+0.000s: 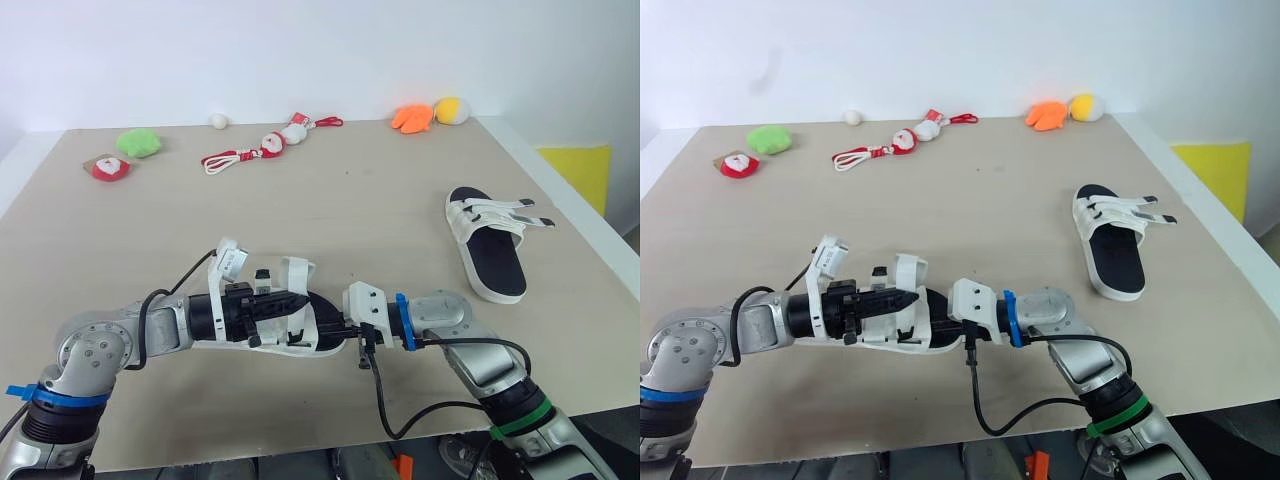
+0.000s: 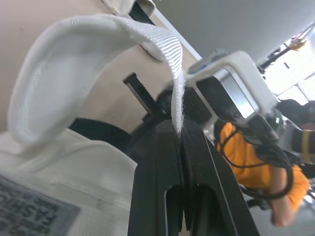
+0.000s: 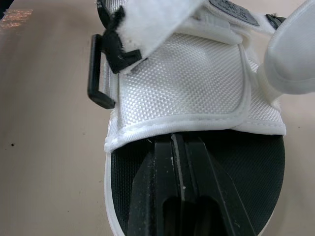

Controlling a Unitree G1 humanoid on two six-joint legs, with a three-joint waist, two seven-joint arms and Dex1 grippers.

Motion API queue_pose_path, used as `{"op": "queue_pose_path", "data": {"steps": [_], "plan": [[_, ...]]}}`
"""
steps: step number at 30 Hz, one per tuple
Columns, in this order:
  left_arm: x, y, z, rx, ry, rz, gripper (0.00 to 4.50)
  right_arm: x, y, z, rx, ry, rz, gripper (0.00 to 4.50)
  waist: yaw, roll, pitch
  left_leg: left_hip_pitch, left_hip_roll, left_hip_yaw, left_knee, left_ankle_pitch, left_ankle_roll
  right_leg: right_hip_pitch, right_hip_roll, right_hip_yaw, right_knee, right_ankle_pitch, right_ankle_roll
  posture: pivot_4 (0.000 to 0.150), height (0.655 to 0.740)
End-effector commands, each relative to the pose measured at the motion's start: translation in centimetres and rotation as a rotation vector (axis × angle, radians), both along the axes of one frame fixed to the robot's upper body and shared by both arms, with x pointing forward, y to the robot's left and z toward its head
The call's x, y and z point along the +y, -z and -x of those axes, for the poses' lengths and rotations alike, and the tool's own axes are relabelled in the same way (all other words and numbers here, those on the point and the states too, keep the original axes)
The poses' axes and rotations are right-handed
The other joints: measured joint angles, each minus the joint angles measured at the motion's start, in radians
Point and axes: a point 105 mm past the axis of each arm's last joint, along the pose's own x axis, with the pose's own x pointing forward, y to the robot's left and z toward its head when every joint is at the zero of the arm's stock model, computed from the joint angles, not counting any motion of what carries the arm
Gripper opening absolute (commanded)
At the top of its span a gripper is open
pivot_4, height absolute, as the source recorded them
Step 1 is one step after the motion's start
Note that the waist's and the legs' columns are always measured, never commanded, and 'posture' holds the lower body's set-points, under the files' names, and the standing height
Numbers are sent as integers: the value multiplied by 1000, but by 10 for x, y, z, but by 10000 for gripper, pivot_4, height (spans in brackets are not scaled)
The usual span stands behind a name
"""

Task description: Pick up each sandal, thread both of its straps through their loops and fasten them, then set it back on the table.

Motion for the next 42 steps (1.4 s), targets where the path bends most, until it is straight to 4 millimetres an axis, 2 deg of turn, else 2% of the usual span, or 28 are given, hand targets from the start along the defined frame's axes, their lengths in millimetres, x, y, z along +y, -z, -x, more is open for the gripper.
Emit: {"op": "queue_pose_path", "data": {"steps": [1, 12, 19, 25, 42], "plan": [[2, 1, 8, 22, 68, 18, 304, -3, 17, 1, 46, 26, 50, 0, -1, 0, 0, 0, 0, 0, 0, 0, 0, 0, 0, 0, 0, 0, 0, 1500, 7400], [3, 14, -5, 18, 117, 19, 304, -4, 15, -1, 40, 29, 51, 0, -2, 0, 0, 0, 0, 0, 0, 0, 0, 0, 0, 0, 0, 0, 0, 1500, 7400], [3, 9, -15, 17, 198, 101, 304, -4, 14, 0, 40, 31, 52, 0, -3, 0, 0, 0, 0, -1, 0, 0, 0, 0, 1, 0, 0, 0, 0, 1500, 7400], [0, 0, -13, 8, 259, 137, 304, -5, 14, 0, 38, 42, 50, 0, -3, 0, 0, -1, 0, -2, 0, 0, 0, 0, 1, 0, 0, 0, 0, 1500, 7400], [-13, 16, -13, -8, 322, 86, 304, -3, 13, 1, 42, 43, 45, 0, -2, 0, 0, -1, 0, -3, 0, 0, 0, 0, 1, -1, 0, 0, 0, 1500, 7400]]}}
